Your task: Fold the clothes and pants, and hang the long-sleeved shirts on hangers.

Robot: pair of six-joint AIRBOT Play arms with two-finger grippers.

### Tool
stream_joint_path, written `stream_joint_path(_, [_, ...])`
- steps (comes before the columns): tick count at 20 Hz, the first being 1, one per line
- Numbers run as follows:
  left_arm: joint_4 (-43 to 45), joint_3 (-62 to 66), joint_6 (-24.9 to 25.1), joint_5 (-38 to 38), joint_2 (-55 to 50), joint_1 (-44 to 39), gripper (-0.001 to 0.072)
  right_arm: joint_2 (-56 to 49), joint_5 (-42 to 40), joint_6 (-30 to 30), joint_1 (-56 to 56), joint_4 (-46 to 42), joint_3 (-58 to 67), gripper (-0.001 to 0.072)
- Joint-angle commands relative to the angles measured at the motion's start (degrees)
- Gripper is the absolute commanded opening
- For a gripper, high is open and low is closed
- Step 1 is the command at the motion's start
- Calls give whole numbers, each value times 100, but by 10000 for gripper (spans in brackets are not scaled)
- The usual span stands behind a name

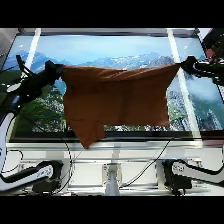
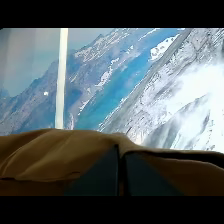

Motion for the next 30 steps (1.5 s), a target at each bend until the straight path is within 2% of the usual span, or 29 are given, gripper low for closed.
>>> stream_joint_path(1, [-577,4,638,350,-354,50,13,-529,-831,-2,249,-26,-13,10])
stream_joint_path(3, [-463,17,625,339,-354,144,11,-662,-638,0,256,-179,-13,10])
stream_joint_path(4, [-98,63,527,341,-354,157,10,-713,-459,2,258,-330,-13,10])
stream_joint_path(6, [1370,273,-328,337,-354,155,9,-769,-94,2,258,-621,-13,10])
stream_joint_path(9, [4393,890,-2232,-55,-356,155,8,-772,50,2,256,-763,-13,10])
stream_joint_path(10, [5160,1145,-2564,-343,-369,153,9,-772,48,7,258,-758,-13,9])
stream_joint_path(11, [5694,1414,-2653,-640,-400,153,8,-772,33,7,256,-763,-13,9])
stream_joint_path(13, [6061,1818,-2538,-798,-455,153,11,-772,-57,-48,258,-761,-13,10])
stream_joint_path(15, [6057,2048,-1816,-577,-479,107,12,-769,-168,-358,258,-754,-11,10])
stream_joint_path(16, [6057,2098,-1631,-321,-479,57,12,-772,-208,-448,269,-745,-7,10])
stream_joint_path(20, [6063,2109,-1604,992,-487,-254,13,-767,-667,-518,435,-706,15,10])
stream_joint_path(22, [6063,2109,-1209,1252,-527,-472,13,-767,-992,-518,645,-715,15,10])
stream_joint_path(24, [6065,2103,-1034,1108,-651,-684,13,-772,-1314,-518,901,-728,15,11])
stream_joint_path(27, [6083,2100,-1038,820,-907,-835,14,-774,-1792,-516,1207,-833,15,10])
stream_joint_path(30, [6360,2100,-1104,472,-1071,-737,13,-844,-1832,-501,1274,-1287,15,10])
